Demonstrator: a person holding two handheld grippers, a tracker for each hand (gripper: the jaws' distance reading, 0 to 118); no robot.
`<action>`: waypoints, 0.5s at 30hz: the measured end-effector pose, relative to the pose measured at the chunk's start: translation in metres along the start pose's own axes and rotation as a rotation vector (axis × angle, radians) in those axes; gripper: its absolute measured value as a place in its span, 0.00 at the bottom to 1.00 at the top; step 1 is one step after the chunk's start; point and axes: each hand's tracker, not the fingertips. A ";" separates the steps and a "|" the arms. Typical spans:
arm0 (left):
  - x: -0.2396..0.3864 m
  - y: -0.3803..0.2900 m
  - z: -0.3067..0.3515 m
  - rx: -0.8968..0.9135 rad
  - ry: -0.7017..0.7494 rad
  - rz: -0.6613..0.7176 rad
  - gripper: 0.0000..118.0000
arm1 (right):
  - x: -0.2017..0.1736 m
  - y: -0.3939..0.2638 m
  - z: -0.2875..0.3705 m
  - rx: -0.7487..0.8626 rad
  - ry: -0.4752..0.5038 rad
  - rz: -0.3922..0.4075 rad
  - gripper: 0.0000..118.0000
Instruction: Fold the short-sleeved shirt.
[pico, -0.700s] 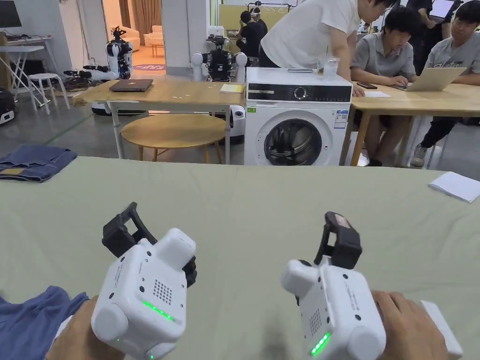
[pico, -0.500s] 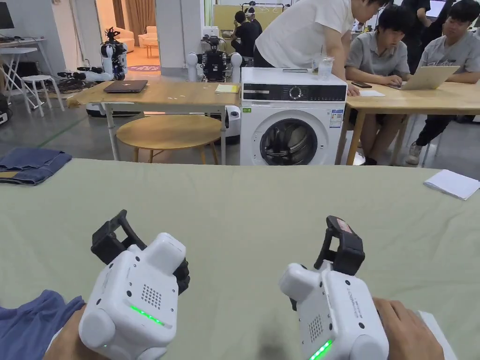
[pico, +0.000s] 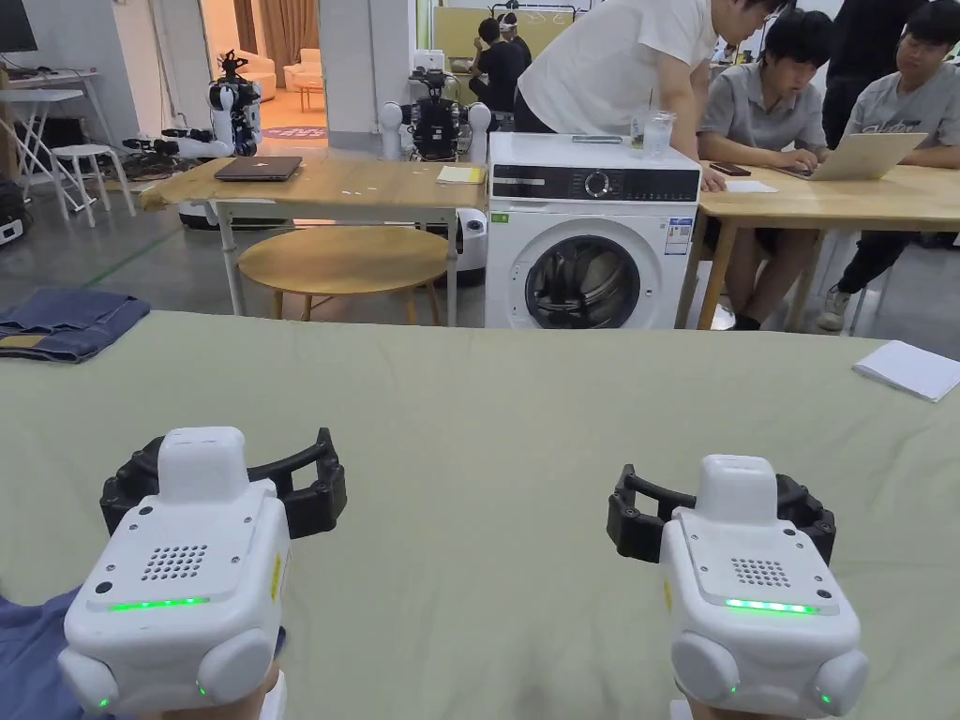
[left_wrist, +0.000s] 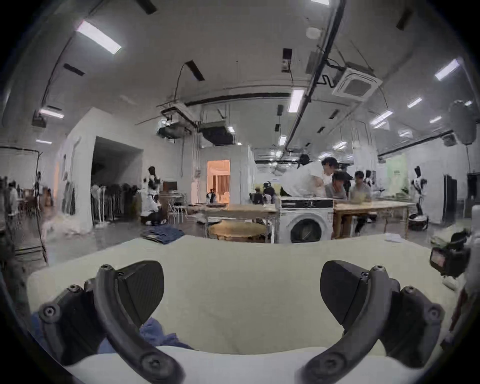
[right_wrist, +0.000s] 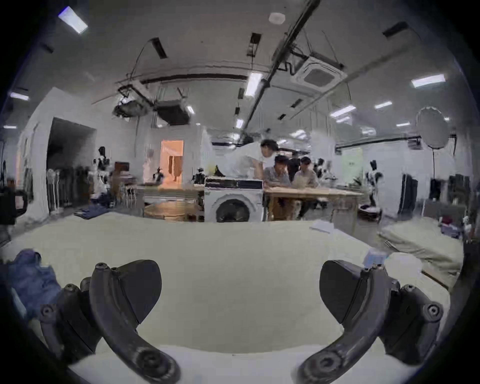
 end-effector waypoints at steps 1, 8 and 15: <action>0.001 -0.001 0.000 -0.005 -0.004 -0.005 1.00 | -0.002 0.000 0.001 -0.001 0.002 0.009 1.00; 0.005 -0.006 -0.003 -0.022 0.001 -0.018 1.00 | -0.004 0.000 0.008 0.037 0.004 0.064 1.00; 0.009 -0.002 -0.007 -0.062 -0.022 0.004 1.00 | -0.006 0.003 0.008 0.033 0.032 0.050 1.00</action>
